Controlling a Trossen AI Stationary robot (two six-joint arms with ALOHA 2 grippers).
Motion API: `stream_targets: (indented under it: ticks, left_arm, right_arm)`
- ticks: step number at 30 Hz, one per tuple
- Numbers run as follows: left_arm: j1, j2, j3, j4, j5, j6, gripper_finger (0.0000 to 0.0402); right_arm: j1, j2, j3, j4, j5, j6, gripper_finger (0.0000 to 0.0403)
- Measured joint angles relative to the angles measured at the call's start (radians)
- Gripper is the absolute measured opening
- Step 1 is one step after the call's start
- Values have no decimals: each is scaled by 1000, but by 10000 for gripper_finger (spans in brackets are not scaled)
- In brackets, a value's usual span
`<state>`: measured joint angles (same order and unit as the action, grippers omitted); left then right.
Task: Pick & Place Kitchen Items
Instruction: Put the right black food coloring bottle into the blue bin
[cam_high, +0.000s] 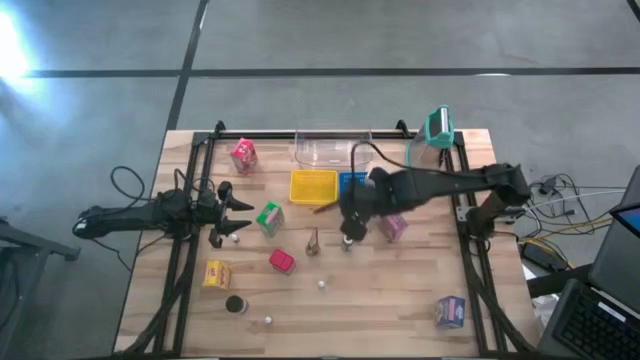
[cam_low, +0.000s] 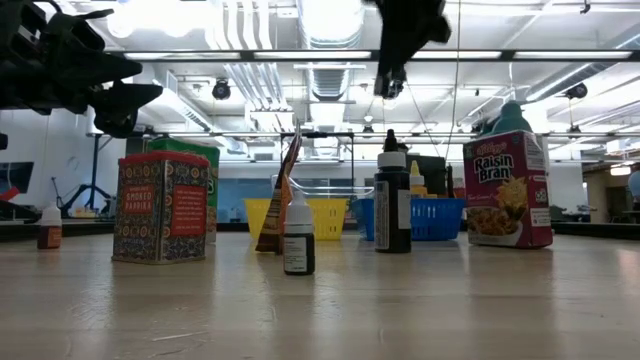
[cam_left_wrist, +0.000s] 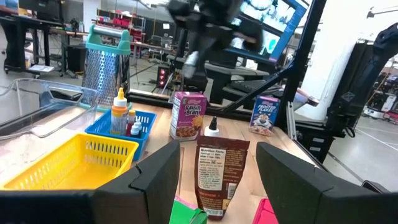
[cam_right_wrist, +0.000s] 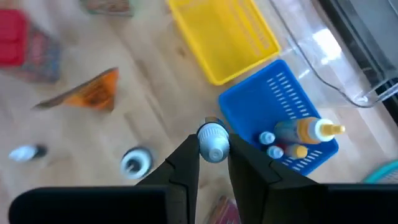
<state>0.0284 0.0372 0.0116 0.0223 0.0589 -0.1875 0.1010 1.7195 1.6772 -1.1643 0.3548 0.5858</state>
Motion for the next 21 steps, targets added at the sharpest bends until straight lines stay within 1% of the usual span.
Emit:
stream_targets:
  ticks: [6, 9, 14, 21]
  left_arm:
    - [0, 0, 0, 0, 0, 0, 218]
    - [0, 0, 0, 0, 0, 0, 218]
    - [0, 0, 0, 0, 0, 0, 218]
    - [0, 0, 0, 0, 0, 0, 218]
  right_arm:
    - [-122, 14, -89, 5, -35, 29, 73]
    - [-163, 13, -144, 48, -41, 47, 69]
    - [-206, 13, -233, 175, -45, 56, 67]
    - [-254, 15, -303, 280, -52, 118, 71]
